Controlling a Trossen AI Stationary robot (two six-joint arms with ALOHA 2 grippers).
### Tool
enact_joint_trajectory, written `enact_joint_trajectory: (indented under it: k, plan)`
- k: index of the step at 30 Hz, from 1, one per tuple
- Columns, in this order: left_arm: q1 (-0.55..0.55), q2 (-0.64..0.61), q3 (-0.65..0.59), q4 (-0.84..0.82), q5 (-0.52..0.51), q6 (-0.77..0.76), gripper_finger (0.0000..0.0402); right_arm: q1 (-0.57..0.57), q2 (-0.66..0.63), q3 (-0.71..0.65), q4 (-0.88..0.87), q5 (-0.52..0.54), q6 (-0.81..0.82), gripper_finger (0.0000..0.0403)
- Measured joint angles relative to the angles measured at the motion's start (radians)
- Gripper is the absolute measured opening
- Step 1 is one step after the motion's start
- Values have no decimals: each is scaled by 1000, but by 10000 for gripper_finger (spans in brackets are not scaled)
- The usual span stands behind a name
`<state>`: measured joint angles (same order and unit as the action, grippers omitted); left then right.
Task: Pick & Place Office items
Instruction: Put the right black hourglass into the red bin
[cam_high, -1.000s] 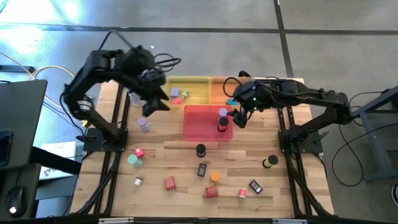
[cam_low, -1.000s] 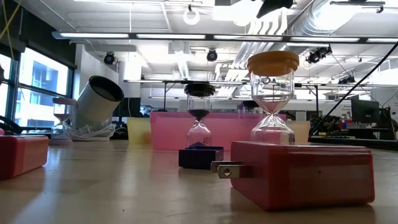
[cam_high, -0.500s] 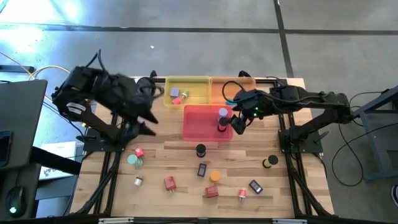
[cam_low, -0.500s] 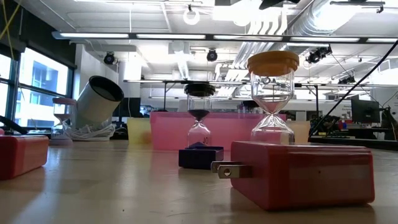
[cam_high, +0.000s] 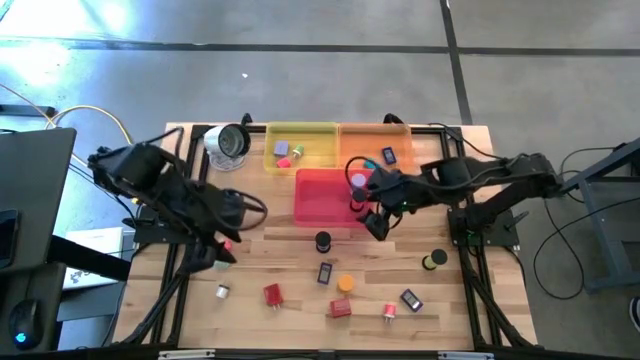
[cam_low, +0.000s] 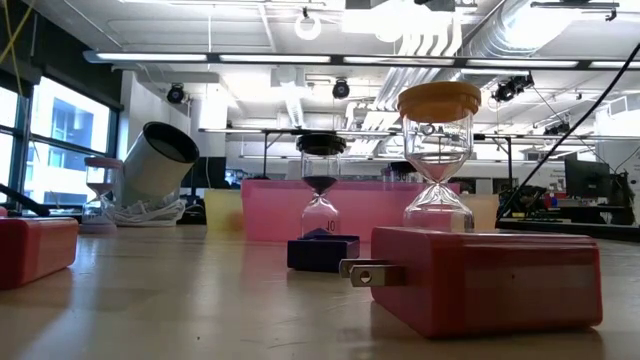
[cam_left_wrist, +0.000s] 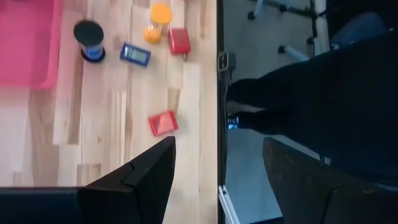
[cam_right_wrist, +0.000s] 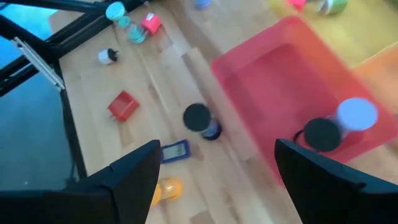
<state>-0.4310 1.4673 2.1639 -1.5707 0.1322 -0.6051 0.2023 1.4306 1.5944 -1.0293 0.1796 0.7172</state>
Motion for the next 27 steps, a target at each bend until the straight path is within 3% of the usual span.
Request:
enact_joint_trajectory:
  k: [8, 14, 20, 27]
  plan:
    - [-54, 0, -73, 0, -14, -67, 232, 60, 21, 0, 15, -27, 43, 303]
    - [-86, 2, -101, 1, -104, -154, 232, 88, 35, 0, -20, -134, 41, 303]
    - [-97, 2, -133, 0, -269, -213, 232, 108, 31, 1, -69, -132, 22, 303]
    - [-96, 2, -197, 0, -292, -375, 232, 155, 31, 1, -140, -118, 31, 303]
